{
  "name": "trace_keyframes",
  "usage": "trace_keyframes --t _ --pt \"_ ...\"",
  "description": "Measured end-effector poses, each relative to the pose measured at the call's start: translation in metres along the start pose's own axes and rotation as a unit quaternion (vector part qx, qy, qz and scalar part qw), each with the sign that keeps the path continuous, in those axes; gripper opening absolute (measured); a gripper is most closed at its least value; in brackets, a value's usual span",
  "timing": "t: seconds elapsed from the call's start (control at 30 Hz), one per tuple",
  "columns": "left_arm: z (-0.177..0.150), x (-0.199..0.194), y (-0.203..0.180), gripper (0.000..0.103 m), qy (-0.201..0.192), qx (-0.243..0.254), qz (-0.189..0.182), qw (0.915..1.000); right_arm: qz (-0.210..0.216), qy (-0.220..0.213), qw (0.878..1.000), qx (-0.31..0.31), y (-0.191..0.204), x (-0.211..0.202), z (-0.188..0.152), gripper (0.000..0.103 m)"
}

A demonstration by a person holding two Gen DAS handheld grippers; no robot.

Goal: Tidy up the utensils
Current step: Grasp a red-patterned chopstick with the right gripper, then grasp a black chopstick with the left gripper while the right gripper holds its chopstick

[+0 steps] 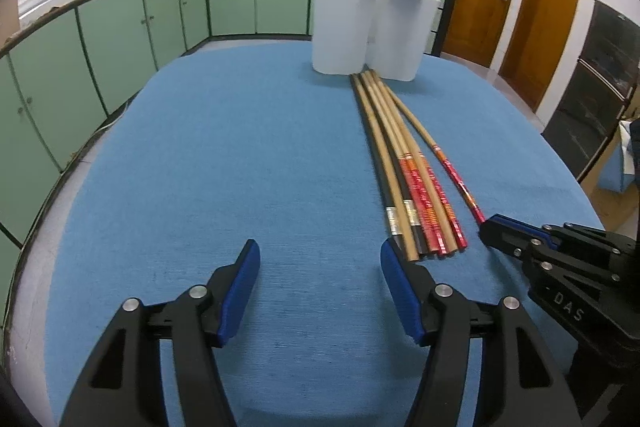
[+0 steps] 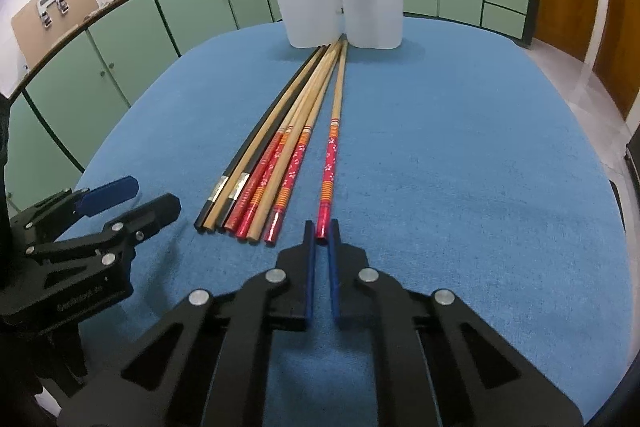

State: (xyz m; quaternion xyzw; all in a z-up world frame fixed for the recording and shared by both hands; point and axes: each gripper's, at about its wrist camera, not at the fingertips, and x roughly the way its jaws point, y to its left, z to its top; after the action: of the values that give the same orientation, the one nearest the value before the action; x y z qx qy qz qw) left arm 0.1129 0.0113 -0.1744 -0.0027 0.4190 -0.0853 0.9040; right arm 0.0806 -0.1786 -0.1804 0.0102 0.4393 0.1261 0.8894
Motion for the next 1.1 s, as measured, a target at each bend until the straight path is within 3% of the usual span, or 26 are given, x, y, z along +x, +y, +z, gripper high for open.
trace_keyframes --t 0.4,0.63,1.1 --pt "0.000 0.010 -0.012 0.063 0.015 0.011 -0.004 0.9998 0.002 -0.001 1.000 0.010 -0.008 -0.004 -0.001 0.005" --pt "-0.002 0.006 0.000 0.063 0.013 0.002 0.037 0.9992 0.001 -0.002 1.000 0.008 -0.009 -0.004 -0.002 0.006" --pt "0.001 0.011 -0.004 0.063 0.023 0.011 0.026 0.9993 0.006 0.003 1.000 0.007 -0.008 -0.001 -0.001 0.007"
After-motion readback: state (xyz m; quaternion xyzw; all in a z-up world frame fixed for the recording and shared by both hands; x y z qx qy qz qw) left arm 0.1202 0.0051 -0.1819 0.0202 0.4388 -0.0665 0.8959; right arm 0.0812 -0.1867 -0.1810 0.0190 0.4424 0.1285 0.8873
